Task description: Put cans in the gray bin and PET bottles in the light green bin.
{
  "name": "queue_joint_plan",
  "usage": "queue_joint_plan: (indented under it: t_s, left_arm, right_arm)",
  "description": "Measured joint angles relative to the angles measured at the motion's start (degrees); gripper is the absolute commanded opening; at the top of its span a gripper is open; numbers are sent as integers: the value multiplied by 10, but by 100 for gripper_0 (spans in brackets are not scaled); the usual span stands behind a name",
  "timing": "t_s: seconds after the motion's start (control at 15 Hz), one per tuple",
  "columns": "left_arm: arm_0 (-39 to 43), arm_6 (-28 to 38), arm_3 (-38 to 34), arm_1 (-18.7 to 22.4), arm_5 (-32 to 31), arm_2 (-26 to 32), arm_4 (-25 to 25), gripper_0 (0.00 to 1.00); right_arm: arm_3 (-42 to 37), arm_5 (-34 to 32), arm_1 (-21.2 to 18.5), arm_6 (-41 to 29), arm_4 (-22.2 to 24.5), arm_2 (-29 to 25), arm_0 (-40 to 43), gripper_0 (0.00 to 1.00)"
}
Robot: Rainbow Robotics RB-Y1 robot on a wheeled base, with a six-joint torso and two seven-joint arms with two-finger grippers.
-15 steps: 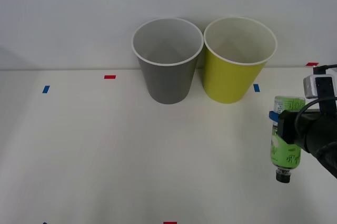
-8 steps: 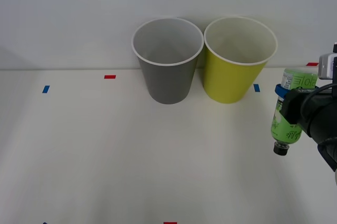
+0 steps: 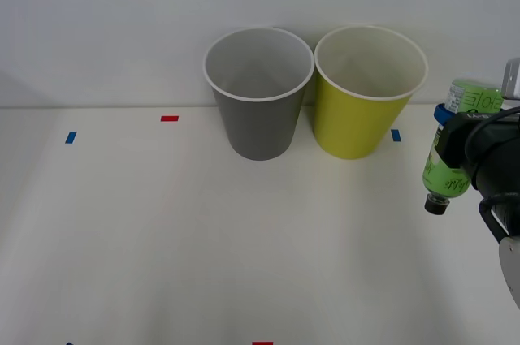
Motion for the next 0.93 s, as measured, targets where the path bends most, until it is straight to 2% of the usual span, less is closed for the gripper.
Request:
queue_joint_plan:
  t_s: [0.33, 0.93]
  left_arm:
    - [0, 0, 0, 0, 0, 0, 0, 97]
    - [0, 0, 0, 0, 0, 0, 0, 97]
  right_arm:
    - [0, 20, 29, 17, 22, 0, -62, 0]
    - [0, 6, 56, 60, 15, -26, -178, 0]
